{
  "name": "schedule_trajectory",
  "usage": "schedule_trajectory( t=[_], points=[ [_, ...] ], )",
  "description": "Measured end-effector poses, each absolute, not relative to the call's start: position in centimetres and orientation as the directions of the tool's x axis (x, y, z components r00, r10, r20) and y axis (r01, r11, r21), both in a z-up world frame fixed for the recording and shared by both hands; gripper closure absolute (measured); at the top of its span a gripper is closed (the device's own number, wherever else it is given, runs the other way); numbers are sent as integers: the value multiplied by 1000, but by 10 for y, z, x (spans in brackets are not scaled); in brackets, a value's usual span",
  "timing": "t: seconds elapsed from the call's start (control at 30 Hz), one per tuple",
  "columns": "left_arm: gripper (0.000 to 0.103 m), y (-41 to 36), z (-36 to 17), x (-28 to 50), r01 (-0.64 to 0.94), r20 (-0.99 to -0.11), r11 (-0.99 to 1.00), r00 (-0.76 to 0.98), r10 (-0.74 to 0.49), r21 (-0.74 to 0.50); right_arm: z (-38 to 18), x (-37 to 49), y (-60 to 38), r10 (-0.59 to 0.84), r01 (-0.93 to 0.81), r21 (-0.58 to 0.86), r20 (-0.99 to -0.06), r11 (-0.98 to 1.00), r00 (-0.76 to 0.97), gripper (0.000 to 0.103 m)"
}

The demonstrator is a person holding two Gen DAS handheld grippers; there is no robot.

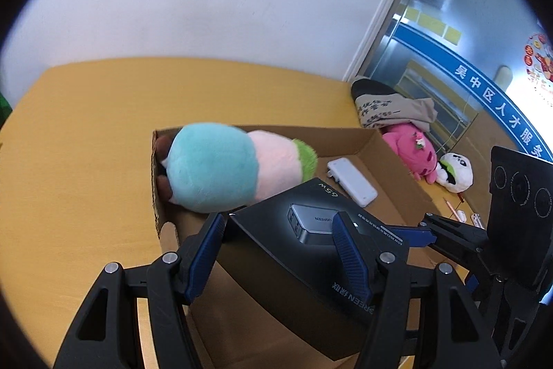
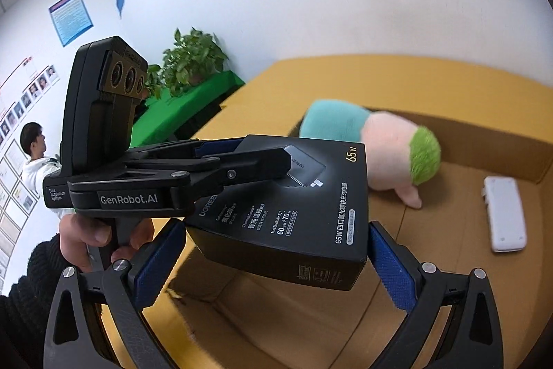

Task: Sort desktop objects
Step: 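Lift the black charger box with both grippers over the cardboard box, then lower the charger box beside the plush and open both grippers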

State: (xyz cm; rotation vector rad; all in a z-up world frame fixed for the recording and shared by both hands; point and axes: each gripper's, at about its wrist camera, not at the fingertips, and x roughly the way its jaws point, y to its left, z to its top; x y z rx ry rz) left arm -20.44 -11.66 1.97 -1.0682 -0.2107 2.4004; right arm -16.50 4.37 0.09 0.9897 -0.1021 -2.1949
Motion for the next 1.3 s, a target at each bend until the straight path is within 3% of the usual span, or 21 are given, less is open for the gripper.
schedule_trajectory(
  t=[0.6, 0.83, 1.07, 1.17, 1.3],
  points=[
    [39, -104, -40, -246, -319, -836, -918, -416, 359, -235, -69, -210, 21, -574, 451, 431, -780, -781, -248, 0],
    [40, -100, -32, -242, -302, -846, -934, -432, 312, -190, -67, -217, 13, -516, 447, 382, -825, -809, -229, 0],
    [38, -98, 32, -184, -272, -714, -960, -658, 239, -70, -19, -175, 48, -512, 455, 329, -776, -827, -369, 0],
    [23, -92, 62, -139, -233, -613, -970, -759, 222, -63, -1, -144, 70, -456, 445, 245, -759, -861, -465, 0],
    [20, -75, 83, -82, -192, -509, -980, -838, 196, -60, 12, -112, 95, -386, 416, 156, -738, -896, -554, 0]
  ],
)
